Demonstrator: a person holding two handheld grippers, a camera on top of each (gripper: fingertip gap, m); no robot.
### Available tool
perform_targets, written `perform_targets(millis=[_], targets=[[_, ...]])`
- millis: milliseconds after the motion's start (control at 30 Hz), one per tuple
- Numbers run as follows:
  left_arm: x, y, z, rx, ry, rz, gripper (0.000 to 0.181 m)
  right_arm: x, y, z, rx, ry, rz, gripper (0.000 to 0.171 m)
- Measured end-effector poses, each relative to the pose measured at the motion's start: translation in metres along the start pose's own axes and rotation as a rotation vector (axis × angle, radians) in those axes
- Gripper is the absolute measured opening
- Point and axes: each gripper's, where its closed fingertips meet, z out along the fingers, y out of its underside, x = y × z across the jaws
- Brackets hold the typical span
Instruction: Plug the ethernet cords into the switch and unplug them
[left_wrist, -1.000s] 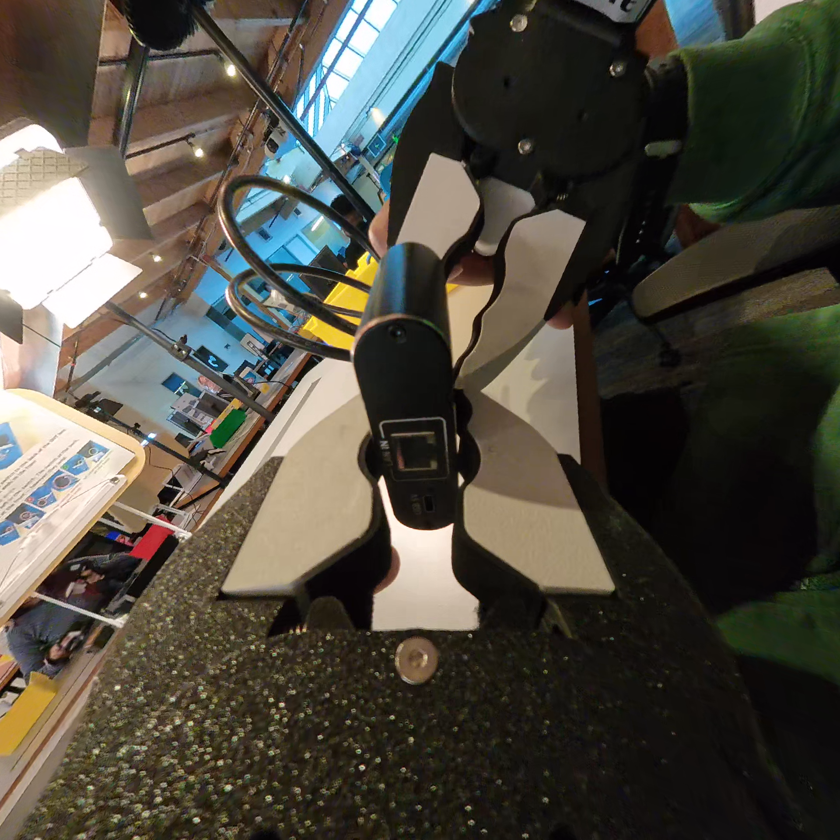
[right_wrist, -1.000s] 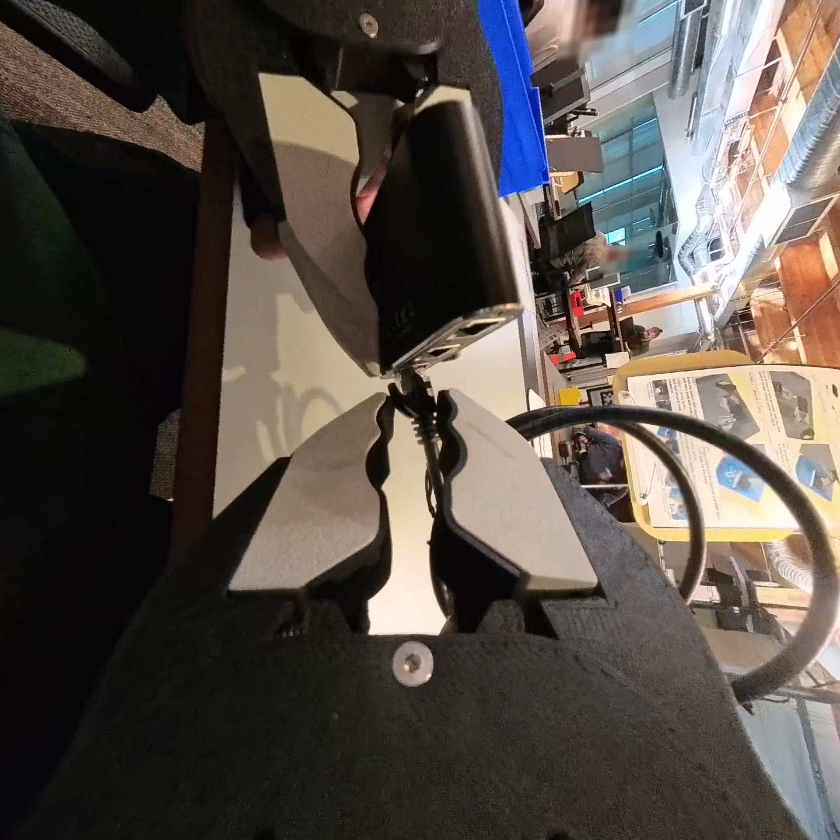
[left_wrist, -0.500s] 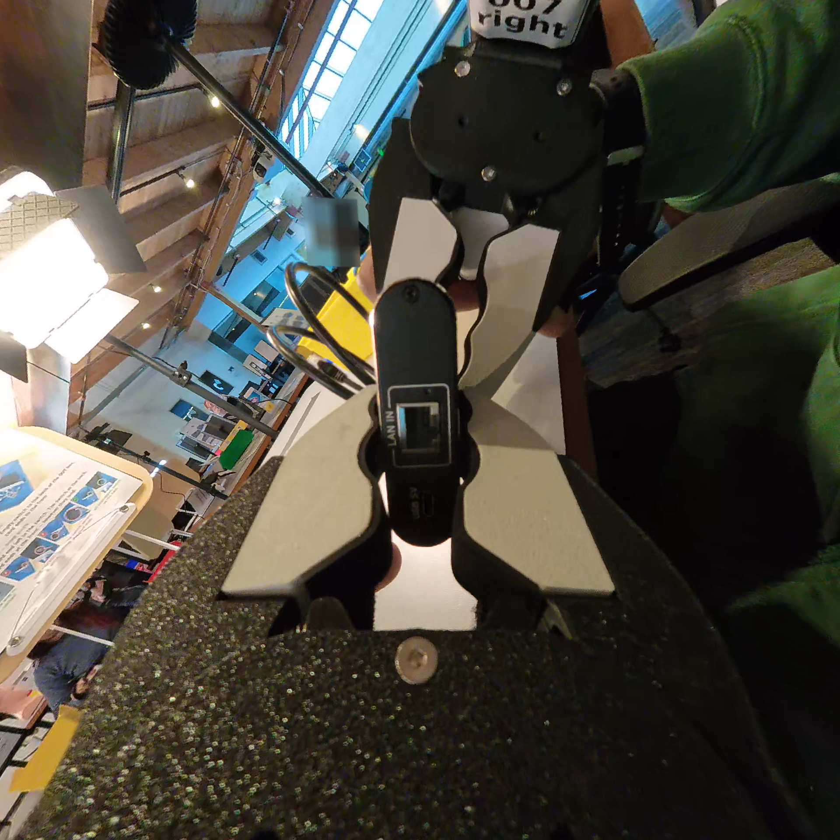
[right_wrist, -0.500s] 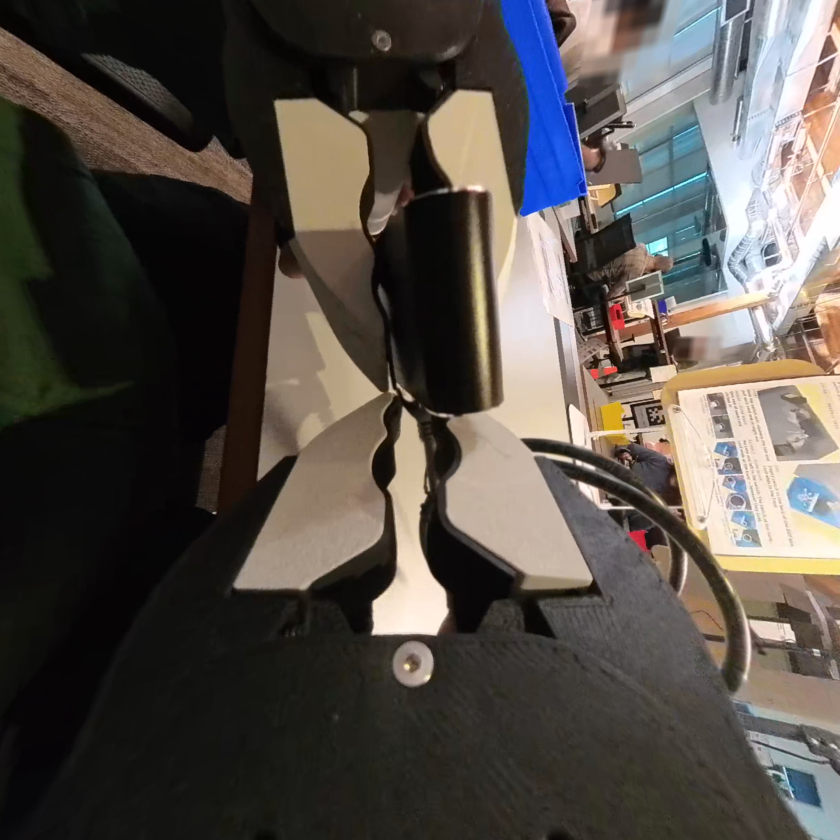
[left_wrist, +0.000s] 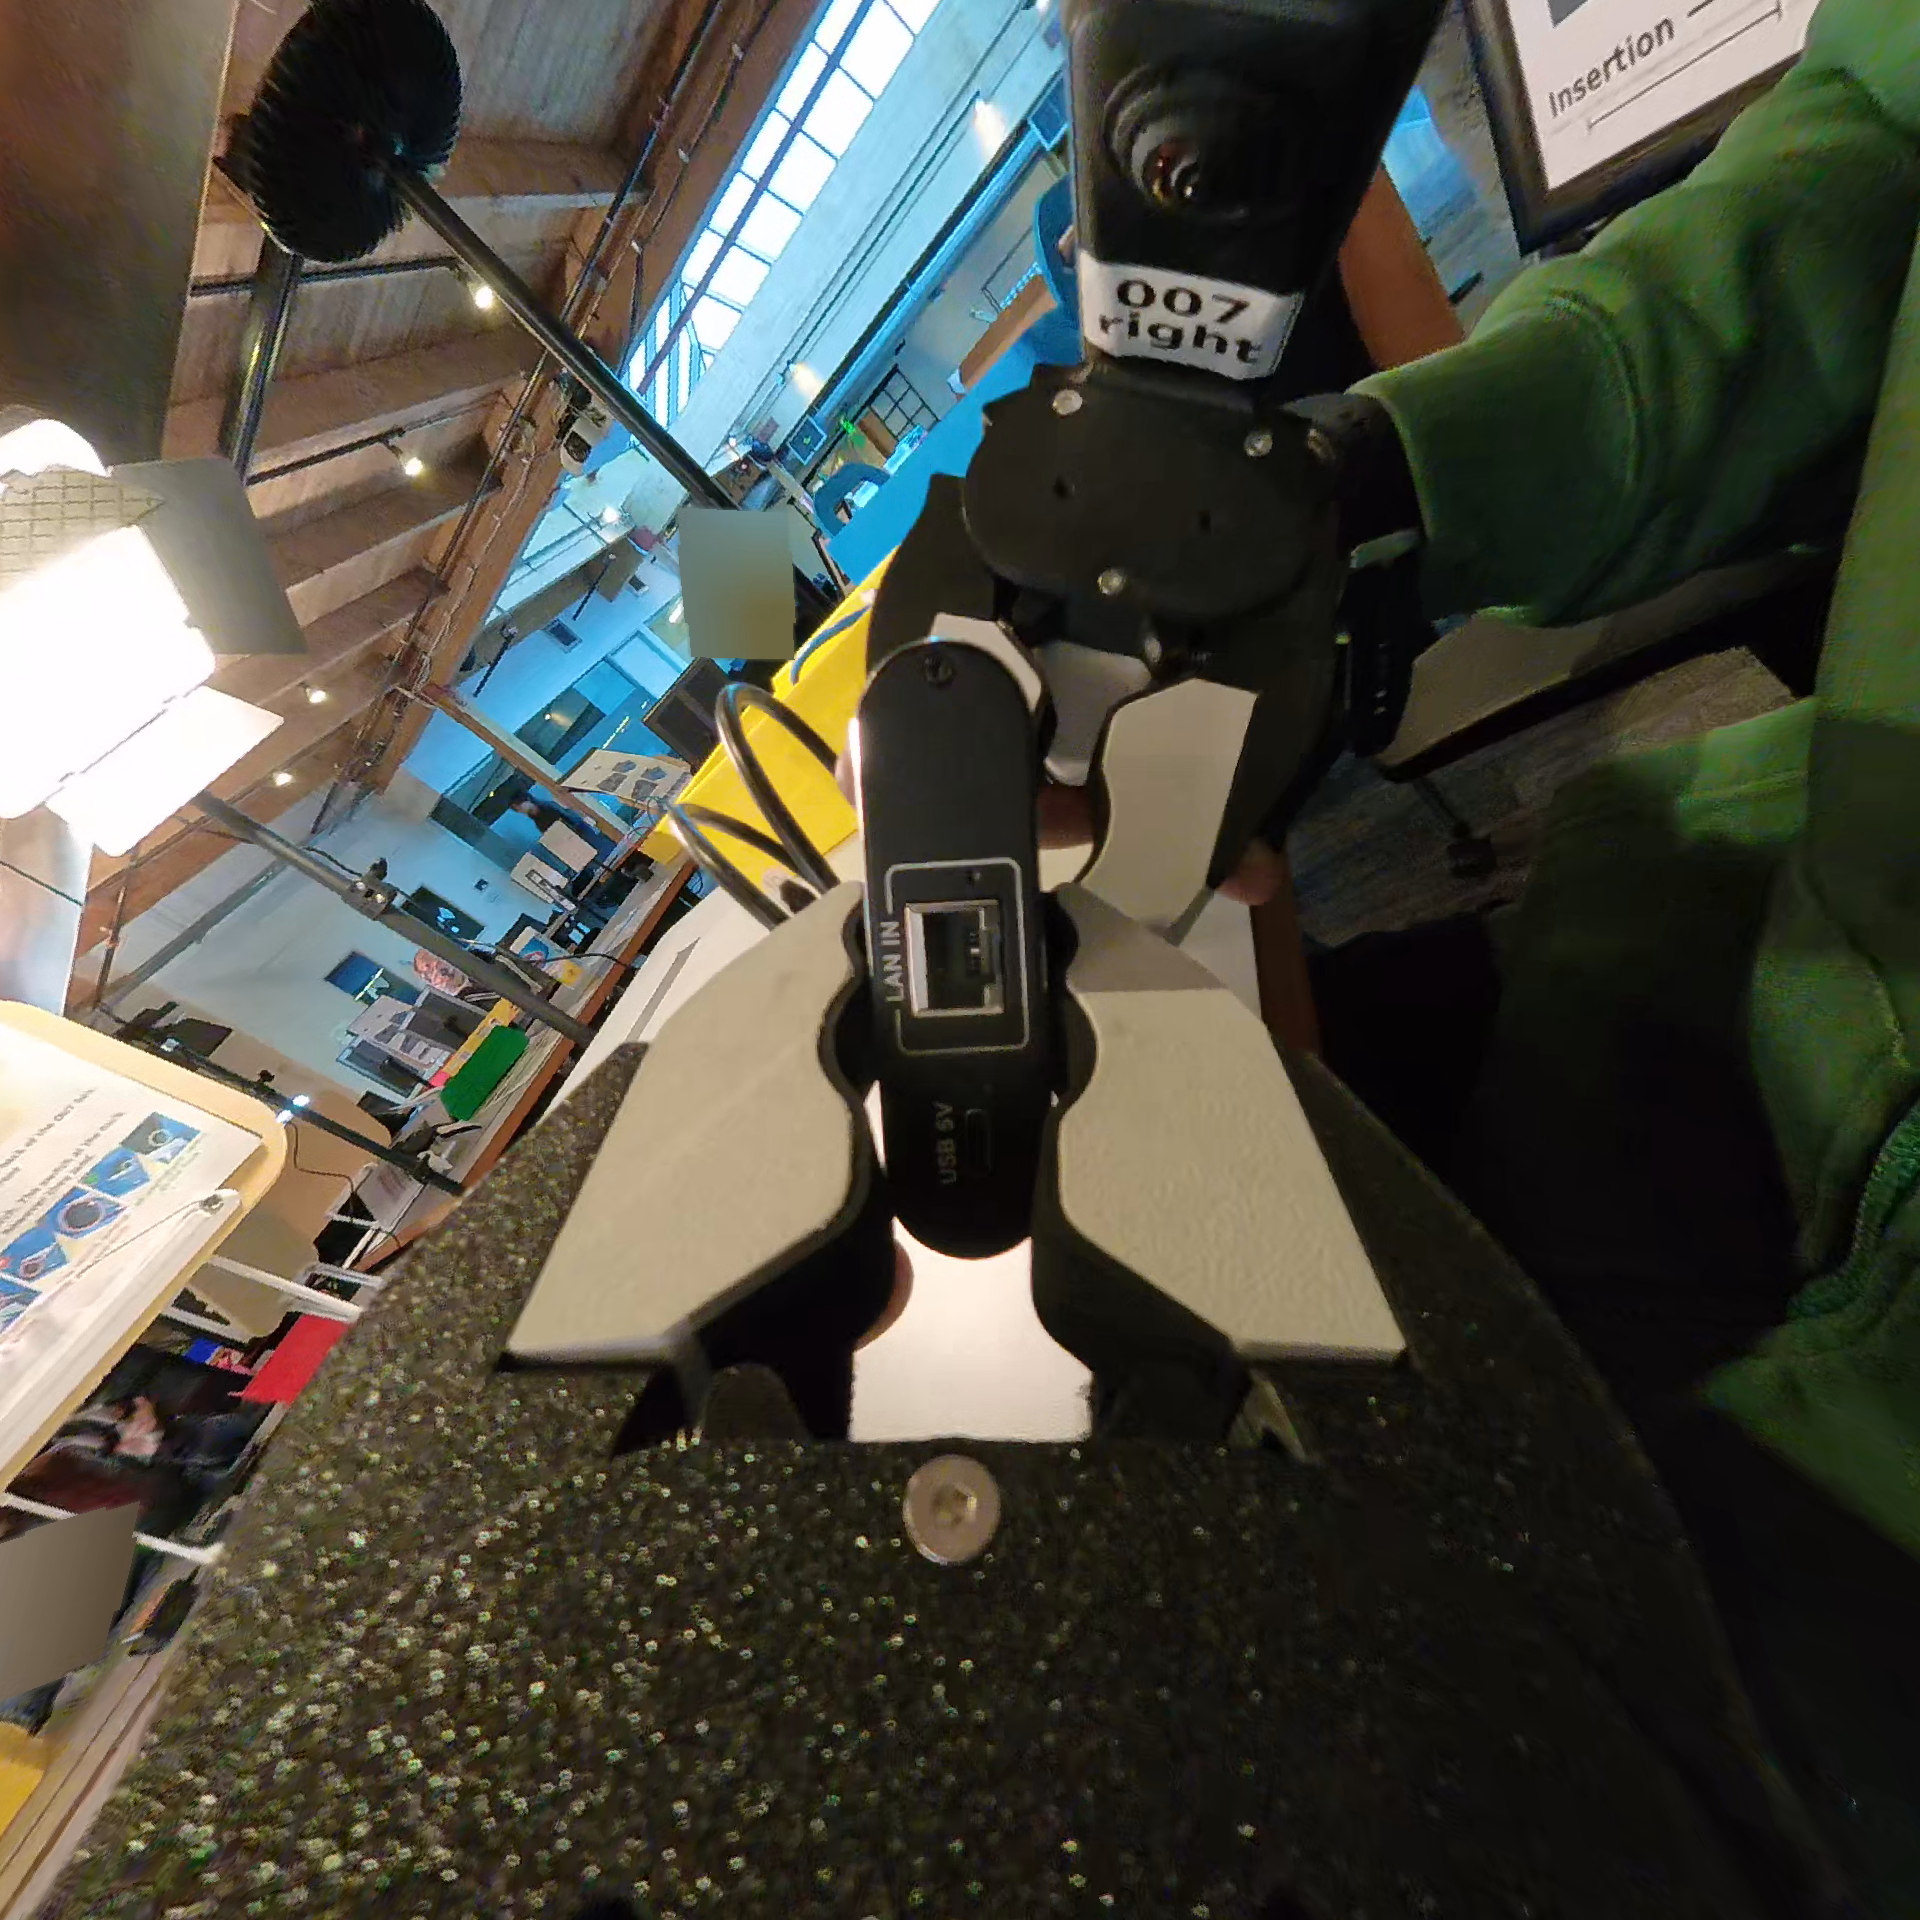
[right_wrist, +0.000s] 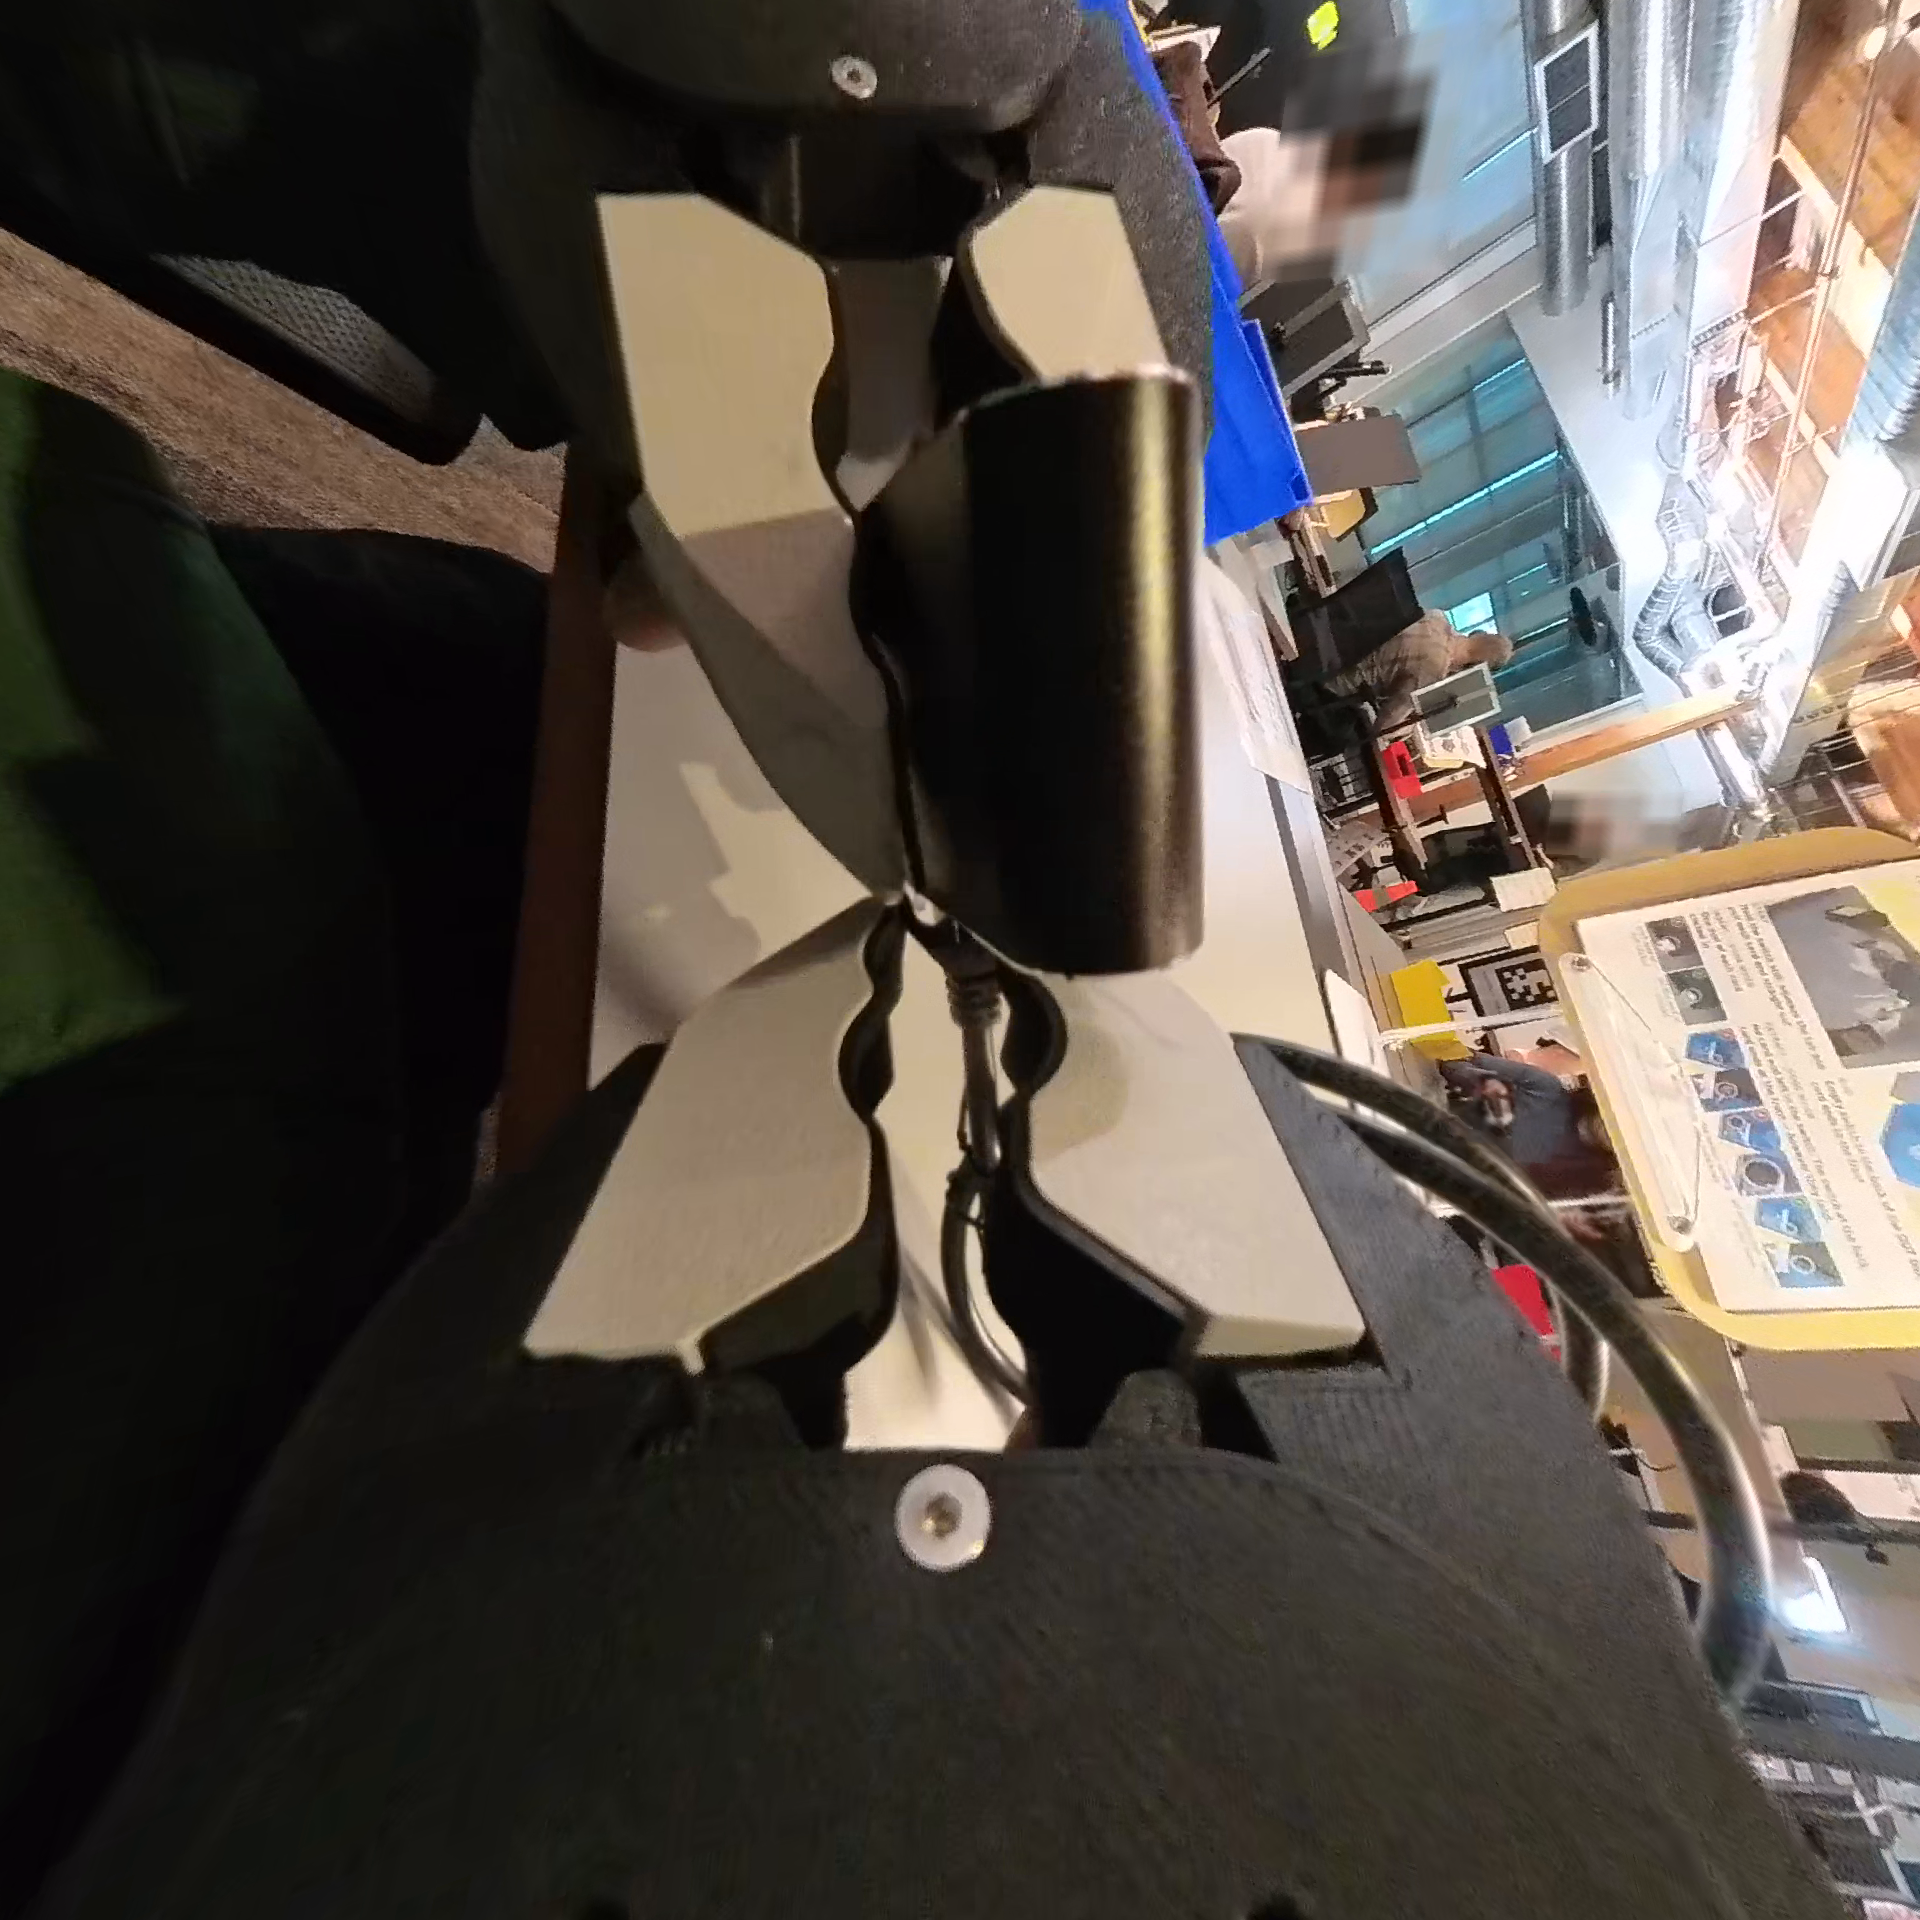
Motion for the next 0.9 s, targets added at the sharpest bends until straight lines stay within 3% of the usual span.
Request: perform_targets(millis=[467, 900], targets=[[-0.003, 0.046, 0.006, -0.302, -0.060, 0.138, 0.028, 0.007, 0.024, -0.006, -0.121, -0.011, -0.004, 0.018], [-0.015, 0.047, 0.005, -0.314, -0.142, 0.115, 0.028, 0.023, 0.021, -0.003, -0.114, 0.127, 0.043, 0.017]])
